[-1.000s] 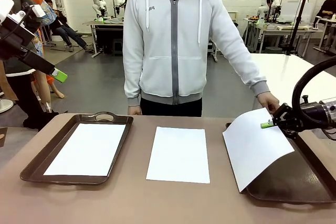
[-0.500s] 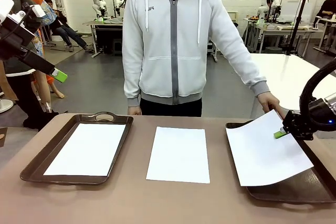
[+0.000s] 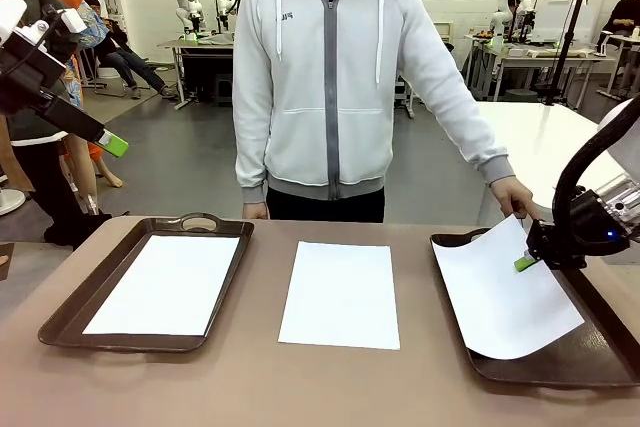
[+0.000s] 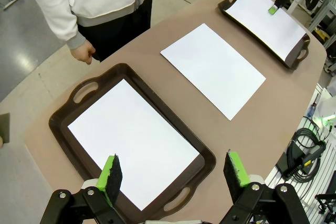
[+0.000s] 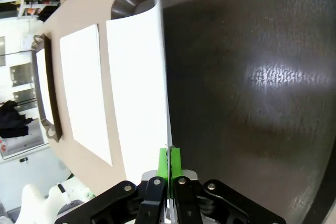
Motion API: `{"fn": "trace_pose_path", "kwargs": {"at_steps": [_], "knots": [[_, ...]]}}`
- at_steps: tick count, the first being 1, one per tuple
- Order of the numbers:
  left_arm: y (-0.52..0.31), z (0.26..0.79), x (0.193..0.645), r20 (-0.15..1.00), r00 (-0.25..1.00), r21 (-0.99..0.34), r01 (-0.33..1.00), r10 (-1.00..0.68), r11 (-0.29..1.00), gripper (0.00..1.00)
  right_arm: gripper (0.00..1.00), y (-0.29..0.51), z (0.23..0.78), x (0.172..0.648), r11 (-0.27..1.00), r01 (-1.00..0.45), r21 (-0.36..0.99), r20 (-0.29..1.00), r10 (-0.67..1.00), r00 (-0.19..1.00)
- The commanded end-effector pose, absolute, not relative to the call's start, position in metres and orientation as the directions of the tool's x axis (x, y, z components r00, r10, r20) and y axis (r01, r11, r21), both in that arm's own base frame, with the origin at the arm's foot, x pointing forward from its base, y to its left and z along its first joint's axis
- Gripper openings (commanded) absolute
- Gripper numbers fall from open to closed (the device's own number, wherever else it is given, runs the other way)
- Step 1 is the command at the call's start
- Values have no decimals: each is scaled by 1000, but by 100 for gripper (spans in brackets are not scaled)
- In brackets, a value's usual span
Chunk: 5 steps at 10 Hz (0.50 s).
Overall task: Sort the A4 documents.
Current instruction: Place the A4 Paper in the designated Handle tray.
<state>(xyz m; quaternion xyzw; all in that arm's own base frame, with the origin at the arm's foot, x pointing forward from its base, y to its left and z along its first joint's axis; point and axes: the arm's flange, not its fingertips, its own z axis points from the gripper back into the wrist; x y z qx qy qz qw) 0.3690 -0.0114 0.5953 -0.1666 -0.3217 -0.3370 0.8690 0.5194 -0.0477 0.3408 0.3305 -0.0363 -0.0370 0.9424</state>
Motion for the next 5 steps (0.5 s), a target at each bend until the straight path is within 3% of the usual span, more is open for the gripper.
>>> {"fn": "trace_pose_path", "kwargs": {"at_steps": [1, 5], "knots": [[-11, 595, 371, 677, 566, -77, 690, -470, 720, 100, 1, -56, 344, 527, 807, 83, 585, 26, -121, 992], [-11, 595, 371, 677, 566, -77, 690, -470, 720, 100, 1, -66, 343, 531, 828, 104, 551, -5, -122, 993]]}}
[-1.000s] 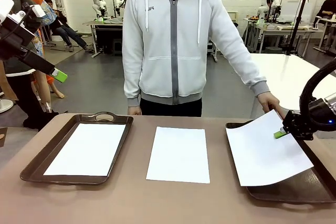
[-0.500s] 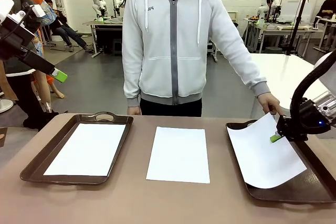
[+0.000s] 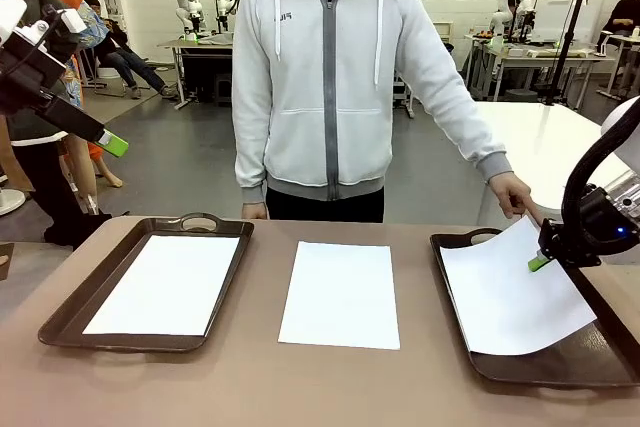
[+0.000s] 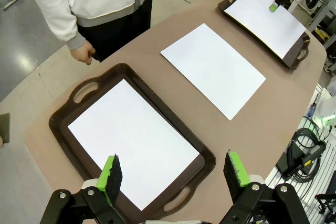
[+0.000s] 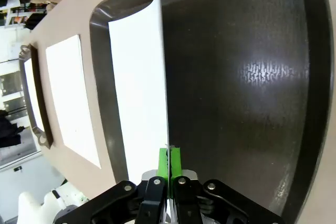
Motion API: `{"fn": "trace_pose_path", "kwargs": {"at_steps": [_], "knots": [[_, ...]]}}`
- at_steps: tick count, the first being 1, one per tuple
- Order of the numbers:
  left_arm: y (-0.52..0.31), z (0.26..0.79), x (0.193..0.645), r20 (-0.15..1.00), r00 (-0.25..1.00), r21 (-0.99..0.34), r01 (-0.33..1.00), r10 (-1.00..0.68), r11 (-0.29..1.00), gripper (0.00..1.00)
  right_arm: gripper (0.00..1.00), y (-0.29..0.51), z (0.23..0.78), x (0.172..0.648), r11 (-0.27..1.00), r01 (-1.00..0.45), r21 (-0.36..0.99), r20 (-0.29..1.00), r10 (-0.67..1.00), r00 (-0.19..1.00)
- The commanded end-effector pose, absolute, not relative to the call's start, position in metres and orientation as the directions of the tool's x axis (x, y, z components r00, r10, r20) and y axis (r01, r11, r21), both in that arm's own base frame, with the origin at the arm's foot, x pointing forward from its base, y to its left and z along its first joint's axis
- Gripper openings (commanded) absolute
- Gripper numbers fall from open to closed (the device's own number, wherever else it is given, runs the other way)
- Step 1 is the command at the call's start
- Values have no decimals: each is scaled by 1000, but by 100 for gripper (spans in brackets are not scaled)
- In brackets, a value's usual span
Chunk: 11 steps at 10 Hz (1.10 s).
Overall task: Sort the A4 documents.
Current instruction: Place the A4 Paper in the designated Handle tray.
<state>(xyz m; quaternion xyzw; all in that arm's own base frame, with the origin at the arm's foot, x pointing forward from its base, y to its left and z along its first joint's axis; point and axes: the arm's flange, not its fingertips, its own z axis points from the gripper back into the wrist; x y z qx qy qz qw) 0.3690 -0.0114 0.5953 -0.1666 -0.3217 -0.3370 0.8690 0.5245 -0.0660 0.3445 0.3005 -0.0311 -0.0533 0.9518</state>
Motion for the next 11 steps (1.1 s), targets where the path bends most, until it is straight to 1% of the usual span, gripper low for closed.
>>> {"fn": "trace_pose_path", "kwargs": {"at_steps": [1, 5, 9, 11], "knots": [[-11, 595, 371, 677, 566, -77, 690, -470, 720, 100, 1, -64, 341, 533, 837, 102, 538, -19, -109, 994], [-11, 595, 371, 677, 566, -77, 690, -470, 720, 100, 1, -66, 337, 537, 862, 85, 500, -72, -56, 996], [-11, 595, 371, 677, 566, -77, 690, -470, 720, 100, 1, -68, 347, 541, 858, 79, 508, -20, -80, 997], [-11, 595, 371, 677, 566, -77, 690, -470, 720, 100, 1, -70, 348, 541, 855, 82, 512, -22, -82, 996]]}}
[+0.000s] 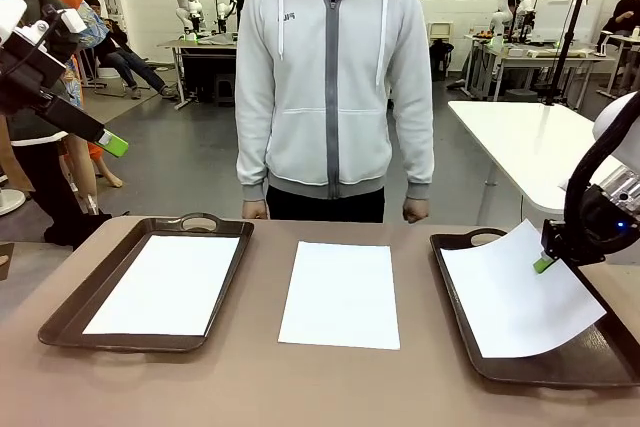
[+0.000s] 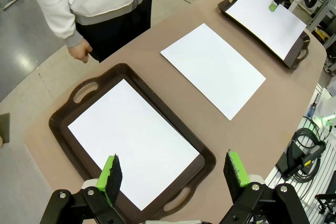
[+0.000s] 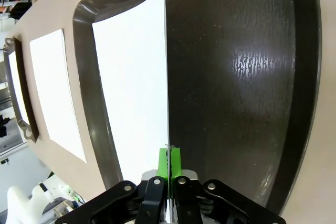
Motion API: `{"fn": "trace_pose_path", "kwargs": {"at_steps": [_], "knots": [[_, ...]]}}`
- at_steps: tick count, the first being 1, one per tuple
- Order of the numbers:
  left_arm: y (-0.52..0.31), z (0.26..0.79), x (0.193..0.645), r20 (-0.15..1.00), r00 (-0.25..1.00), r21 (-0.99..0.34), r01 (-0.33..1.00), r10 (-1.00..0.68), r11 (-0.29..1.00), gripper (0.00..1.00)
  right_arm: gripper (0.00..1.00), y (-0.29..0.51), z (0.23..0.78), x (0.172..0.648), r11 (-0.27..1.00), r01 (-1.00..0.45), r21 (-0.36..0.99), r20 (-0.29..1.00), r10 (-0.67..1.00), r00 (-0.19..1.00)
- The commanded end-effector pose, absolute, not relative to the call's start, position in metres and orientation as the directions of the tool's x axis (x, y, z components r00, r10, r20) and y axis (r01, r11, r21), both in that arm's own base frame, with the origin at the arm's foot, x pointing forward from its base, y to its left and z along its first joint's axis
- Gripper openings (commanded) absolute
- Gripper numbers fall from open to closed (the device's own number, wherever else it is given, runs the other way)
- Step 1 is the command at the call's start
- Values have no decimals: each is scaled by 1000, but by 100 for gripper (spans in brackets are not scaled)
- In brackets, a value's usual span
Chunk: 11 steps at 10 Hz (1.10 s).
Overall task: Sort the A4 documents.
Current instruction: Place the A4 Paper in the designated Handle tray.
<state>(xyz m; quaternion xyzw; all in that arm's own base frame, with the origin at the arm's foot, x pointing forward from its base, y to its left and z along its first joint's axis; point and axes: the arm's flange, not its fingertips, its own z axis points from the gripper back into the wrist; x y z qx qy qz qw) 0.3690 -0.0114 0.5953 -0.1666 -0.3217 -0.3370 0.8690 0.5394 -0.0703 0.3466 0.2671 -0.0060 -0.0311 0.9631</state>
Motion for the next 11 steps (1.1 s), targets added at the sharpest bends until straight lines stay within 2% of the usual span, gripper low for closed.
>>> {"fn": "trace_pose_path", "kwargs": {"at_steps": [1, 2, 4, 11], "knots": [[-11, 595, 371, 677, 566, -77, 690, -470, 720, 100, 1, -70, 348, 541, 858, 84, 507, -23, -83, 996], [-11, 595, 371, 677, 566, -77, 690, -470, 720, 100, 5, -72, 349, 541, 861, 92, 499, -24, -92, 995], [-11, 595, 371, 677, 566, -77, 690, -470, 720, 100, 20, -76, 352, 540, 867, 95, 490, -10, -103, 995], [-11, 595, 371, 677, 566, -77, 690, -470, 720, 100, 83, -92, 367, 531, 905, 130, 405, 41, -160, 986]]}}
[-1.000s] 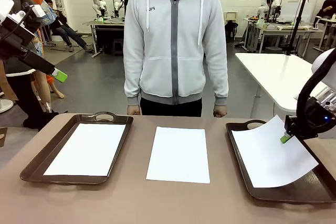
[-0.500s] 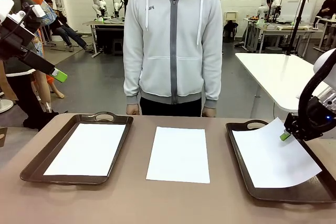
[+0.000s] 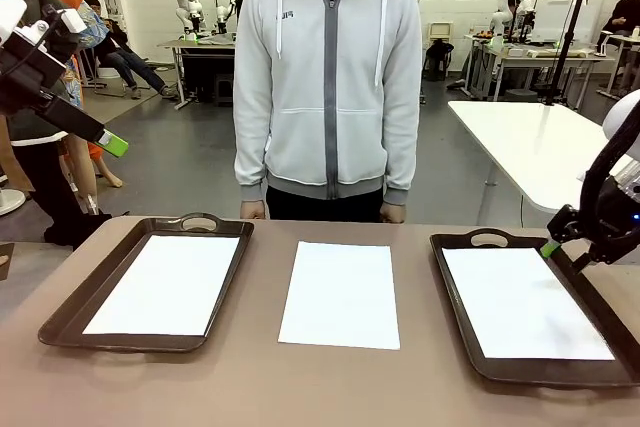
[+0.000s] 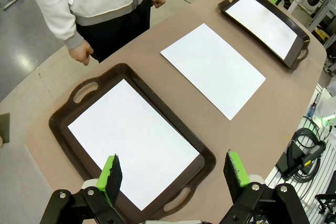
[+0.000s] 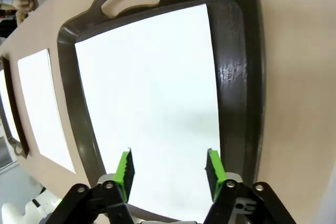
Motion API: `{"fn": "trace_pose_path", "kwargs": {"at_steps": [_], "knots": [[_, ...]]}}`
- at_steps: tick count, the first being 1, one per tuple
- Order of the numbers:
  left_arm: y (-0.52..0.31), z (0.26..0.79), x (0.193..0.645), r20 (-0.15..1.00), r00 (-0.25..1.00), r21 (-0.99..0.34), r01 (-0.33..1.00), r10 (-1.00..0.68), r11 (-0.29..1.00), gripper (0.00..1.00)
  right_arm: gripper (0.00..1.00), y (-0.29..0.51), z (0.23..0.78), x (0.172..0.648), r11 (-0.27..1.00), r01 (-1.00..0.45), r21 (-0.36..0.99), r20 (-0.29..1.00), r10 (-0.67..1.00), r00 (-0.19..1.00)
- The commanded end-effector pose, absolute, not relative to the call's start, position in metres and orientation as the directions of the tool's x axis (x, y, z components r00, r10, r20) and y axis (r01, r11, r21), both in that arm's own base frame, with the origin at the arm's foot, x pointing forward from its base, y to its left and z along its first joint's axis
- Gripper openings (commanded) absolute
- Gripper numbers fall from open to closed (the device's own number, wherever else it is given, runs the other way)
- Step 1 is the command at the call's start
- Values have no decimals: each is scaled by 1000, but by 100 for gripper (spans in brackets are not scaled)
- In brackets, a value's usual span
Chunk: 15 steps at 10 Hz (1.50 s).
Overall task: Sort the A4 documents.
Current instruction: Place the A4 Paper in the designated Handle tray.
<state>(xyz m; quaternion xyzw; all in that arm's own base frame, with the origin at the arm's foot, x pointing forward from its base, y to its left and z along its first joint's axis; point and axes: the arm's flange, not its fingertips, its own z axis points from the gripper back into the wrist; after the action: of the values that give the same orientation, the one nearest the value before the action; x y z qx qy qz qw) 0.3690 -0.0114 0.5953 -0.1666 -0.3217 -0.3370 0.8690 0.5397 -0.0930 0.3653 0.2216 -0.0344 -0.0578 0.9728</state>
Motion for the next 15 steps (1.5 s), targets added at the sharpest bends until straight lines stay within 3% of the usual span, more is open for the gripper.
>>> {"fn": "trace_pose_path", "kwargs": {"at_steps": [1, 2, 15], "knots": [[-11, 595, 371, 677, 566, -77, 690, -470, 720, 100, 90, -92, 368, 530, 906, 131, 403, 42, -162, 986], [-11, 595, 371, 677, 566, -77, 690, -470, 720, 100, 100, -92, 368, 530, 905, 136, 404, 42, -167, 985], [-11, 595, 371, 677, 566, -77, 690, -470, 720, 100, 100, -95, 368, 534, 894, 118, 432, 40, -150, 988]]}}
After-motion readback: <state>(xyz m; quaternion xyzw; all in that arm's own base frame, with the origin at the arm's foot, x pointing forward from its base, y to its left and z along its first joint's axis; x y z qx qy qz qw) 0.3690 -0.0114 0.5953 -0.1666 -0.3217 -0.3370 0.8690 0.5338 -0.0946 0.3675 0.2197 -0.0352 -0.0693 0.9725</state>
